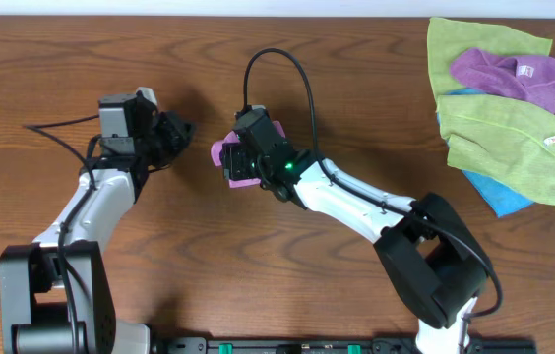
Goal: Fold the cloth
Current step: 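Press the folded towel down with the right gripper and release it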
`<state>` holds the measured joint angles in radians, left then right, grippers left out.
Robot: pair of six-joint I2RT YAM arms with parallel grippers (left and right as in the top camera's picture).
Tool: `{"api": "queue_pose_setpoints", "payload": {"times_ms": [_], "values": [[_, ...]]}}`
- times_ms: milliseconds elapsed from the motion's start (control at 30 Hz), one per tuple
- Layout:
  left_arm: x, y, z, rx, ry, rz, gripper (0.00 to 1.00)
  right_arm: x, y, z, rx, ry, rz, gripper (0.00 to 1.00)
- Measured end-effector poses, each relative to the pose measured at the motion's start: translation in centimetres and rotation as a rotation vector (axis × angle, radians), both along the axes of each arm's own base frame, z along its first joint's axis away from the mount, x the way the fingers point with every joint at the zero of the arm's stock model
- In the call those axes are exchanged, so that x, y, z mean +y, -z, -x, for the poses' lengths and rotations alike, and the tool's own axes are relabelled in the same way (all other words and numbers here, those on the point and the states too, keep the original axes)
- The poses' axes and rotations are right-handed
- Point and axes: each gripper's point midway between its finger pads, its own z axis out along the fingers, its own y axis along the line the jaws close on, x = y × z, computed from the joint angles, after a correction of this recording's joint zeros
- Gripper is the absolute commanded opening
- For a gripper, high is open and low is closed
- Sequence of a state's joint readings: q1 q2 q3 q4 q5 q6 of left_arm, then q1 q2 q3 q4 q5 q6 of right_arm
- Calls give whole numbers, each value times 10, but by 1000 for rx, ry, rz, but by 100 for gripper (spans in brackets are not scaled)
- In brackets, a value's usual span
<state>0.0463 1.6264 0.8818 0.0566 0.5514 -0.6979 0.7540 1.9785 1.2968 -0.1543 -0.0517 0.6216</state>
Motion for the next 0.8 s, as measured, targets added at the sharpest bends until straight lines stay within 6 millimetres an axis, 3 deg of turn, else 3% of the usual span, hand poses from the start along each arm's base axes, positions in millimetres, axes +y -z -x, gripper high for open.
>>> {"api": "queue_pose_setpoints", "payload": {"times_ms": [300,800], "values": [[16,-1,-1,3,-30,19,6,12,-6,2,-1,-12,-51,65],[24,-2,-1,2,-39,38,6,9,3,1,47,56,-52,61]]}}
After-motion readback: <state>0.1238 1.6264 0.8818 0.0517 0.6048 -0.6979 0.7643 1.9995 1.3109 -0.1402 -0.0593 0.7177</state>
